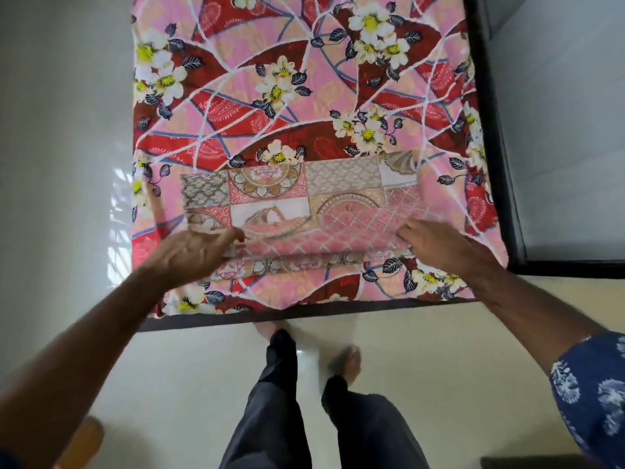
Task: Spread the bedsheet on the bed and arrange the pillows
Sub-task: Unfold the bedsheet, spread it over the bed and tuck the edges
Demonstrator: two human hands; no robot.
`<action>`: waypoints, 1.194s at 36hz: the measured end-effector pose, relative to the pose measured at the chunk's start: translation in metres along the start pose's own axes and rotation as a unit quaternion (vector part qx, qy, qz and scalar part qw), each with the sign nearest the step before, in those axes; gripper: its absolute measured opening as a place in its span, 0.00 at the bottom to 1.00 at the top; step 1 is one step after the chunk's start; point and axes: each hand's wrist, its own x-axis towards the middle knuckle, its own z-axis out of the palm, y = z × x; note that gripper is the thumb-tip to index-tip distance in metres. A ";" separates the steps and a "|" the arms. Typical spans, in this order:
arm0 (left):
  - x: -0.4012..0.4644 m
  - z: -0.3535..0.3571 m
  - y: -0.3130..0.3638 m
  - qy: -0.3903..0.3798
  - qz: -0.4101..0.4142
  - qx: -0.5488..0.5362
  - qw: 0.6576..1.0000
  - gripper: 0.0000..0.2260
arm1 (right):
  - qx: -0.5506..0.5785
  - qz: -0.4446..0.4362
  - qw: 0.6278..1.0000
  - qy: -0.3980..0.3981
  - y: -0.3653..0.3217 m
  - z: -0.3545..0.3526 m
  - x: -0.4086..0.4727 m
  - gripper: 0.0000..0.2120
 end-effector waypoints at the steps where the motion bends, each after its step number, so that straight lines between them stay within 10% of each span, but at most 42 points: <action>1: -0.010 0.014 0.005 -0.004 0.026 0.024 0.999 0.19 | -0.001 -0.007 1.000 -0.024 -0.003 0.005 -0.009 0.23; 7: -0.070 0.094 0.057 -0.020 0.074 0.119 0.990 0.31 | 0.039 -0.021 0.981 -0.190 -0.027 0.018 -0.069 0.40; 11: -0.089 0.133 0.104 -0.254 -0.045 0.102 0.961 0.29 | 0.069 -0.043 0.968 -0.237 -0.049 0.043 -0.107 0.37; 20: -0.099 0.172 0.107 -0.412 -0.148 0.116 0.892 0.31 | 0.132 0.002 0.942 -0.309 -0.098 0.128 -0.133 0.29; 27: -0.073 0.156 0.085 -0.158 -0.164 0.071 0.971 0.21 | 0.174 0.021 0.960 -0.217 -0.081 0.111 -0.086 0.19; 43: 0.040 0.077 -0.038 0.060 -0.319 -0.050 0.945 0.28 | 0.169 0.040 0.985 -0.023 -0.082 0.008 0.109 0.31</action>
